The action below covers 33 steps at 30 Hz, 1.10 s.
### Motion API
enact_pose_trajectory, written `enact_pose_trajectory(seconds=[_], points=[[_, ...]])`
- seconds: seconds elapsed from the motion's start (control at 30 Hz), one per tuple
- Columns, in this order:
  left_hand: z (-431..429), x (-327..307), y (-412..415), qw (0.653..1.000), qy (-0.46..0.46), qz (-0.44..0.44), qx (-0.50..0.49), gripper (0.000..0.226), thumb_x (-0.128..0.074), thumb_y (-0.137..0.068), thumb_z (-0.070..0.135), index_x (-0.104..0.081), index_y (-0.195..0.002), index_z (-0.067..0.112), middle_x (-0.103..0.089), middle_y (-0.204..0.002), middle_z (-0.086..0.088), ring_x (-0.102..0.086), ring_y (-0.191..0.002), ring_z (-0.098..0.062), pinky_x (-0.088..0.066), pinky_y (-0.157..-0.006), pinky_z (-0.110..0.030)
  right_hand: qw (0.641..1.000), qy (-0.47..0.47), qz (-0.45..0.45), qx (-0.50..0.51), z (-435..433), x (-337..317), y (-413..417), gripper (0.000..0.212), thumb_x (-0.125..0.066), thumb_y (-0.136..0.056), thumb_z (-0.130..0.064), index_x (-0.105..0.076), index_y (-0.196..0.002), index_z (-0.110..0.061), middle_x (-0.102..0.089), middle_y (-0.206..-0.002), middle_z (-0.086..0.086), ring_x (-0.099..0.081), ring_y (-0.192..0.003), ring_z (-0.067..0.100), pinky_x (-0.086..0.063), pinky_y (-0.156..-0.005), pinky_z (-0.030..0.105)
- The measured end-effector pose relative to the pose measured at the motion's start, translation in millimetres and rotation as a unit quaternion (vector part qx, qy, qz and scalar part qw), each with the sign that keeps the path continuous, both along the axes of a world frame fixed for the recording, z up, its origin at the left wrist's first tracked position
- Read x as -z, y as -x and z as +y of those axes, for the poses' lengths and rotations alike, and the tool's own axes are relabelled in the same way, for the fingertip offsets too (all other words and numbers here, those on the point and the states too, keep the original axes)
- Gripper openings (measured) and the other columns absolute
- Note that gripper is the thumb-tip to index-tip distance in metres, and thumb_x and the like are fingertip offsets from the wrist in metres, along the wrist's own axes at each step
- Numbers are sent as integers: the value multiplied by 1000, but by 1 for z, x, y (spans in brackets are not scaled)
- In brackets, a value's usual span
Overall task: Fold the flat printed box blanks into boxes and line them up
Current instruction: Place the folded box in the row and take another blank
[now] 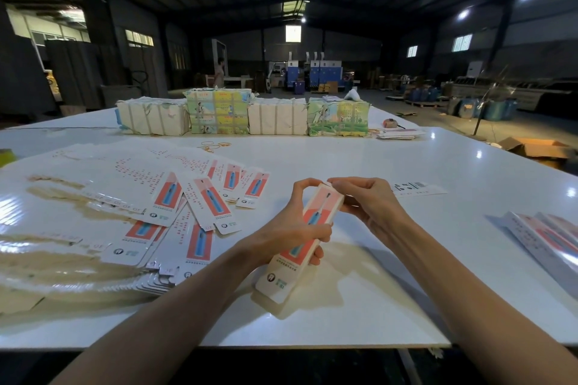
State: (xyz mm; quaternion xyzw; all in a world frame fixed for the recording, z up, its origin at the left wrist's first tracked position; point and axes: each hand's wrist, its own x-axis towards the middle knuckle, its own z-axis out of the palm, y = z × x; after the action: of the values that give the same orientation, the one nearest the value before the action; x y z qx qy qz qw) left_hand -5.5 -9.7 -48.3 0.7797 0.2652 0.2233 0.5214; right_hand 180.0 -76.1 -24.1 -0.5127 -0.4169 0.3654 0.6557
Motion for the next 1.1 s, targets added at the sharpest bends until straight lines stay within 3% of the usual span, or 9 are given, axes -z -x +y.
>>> enact_pose_trajectory(seconds=[0.17, 0.3, 0.43, 0.67, 0.83, 1.0, 1.1], points=[[1, 1, -2, 1000, 3, -4, 5, 91, -82, -83, 19, -24, -133, 68, -63, -120, -9, -79, -75, -32, -64, -64, -40, 1000, 3, -5, 0, 1, 0, -2, 18, -71, -95, -3, -86, -90, -9, -81, -98, 18, -79, -81, 23, -64, -70, 31], [3, 4, -4, 1000, 4, -13, 11, 95, -84, -82, 21, -23, -131, 75, -62, -121, -7, -79, -74, -34, -64, -61, -37, 999, 13, -31, -13, 0, 1, -6, 18, -69, -97, -4, -86, -92, -9, -81, -100, 16, -78, -87, 26, -64, -73, 32], [6, 7, -6, 1000, 9, -22, 9, 89, -83, -84, 28, -26, -125, 82, -72, -105, 3, -79, -73, -31, -63, -57, -34, 999, 23, -28, -37, -2, -1, -7, 19, -67, -99, -7, -86, -95, -8, -80, -104, 17, -79, -98, 30, -65, -77, 33], [15, 10, -9, 995, 37, -83, -43, 85, -85, -78, 32, -33, -129, 76, -71, -100, 1, -79, -73, -36, -63, -59, -40, 998, -29, 6, -55, 4, 6, 6, 23, -73, -99, -15, -77, -121, -8, -79, -110, 16, -78, -104, 28, -64, -85, 33], [19, 12, -8, 992, 55, -97, -58, 84, -86, -79, 26, -36, -125, 75, -73, -96, 5, -79, -74, -36, -64, -60, -41, 997, -45, -55, -39, 6, 13, 10, 23, -81, -93, -18, -75, -114, -11, -80, -107, 13, -78, -103, 29, -65, -86, 35], [15, 9, -7, 991, 92, -91, -38, 86, -86, -79, 16, -39, -113, 79, -70, -110, -7, -79, -78, -37, -64, -64, -42, 994, -67, -73, -37, 5, 13, 6, 15, -80, -93, -12, -75, -104, -2, -79, -105, 18, -78, -100, 33, -65, -86, 38], [14, 9, -8, 988, 120, -95, -36, 87, -87, -81, 14, -36, -120, 73, -69, -117, -12, -79, -82, -38, -65, -66, -43, 996, -52, -58, -38, 5, 16, 7, 16, -76, -96, -8, -74, -109, 1, -79, -105, 19, -78, -102, 34, -65, -91, 41]])
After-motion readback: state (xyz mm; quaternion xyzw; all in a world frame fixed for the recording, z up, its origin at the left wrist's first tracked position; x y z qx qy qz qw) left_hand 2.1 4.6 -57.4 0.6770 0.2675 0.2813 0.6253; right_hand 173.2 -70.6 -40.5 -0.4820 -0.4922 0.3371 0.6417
